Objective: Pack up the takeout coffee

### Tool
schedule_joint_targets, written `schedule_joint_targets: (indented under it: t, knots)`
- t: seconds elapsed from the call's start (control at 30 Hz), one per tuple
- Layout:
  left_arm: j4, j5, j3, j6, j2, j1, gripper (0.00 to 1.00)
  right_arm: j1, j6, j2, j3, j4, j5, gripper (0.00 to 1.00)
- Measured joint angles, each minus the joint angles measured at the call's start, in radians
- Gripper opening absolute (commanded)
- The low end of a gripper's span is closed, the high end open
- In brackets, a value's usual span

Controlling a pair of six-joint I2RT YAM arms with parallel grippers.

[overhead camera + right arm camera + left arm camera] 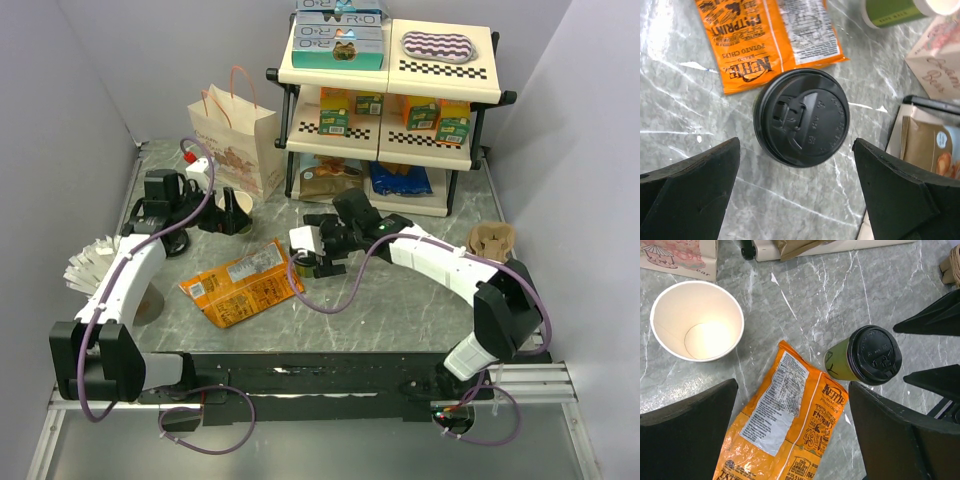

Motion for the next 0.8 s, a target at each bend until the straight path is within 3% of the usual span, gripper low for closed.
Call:
schedule_joint_targets:
  t: [0.4,0.8]
  knots:
    - [-0.005,0.000,-0.023,-0.003,-0.039,0.011,1.00,0.070,-0.120,0.034,-0.138,0.218,0.080,0.99]
    - [-0.005,0.000,-0.035,-0.018,-0.044,0.034,0.99,0.078,-0.143,0.144,-0.153,0.470,0.211,0.99]
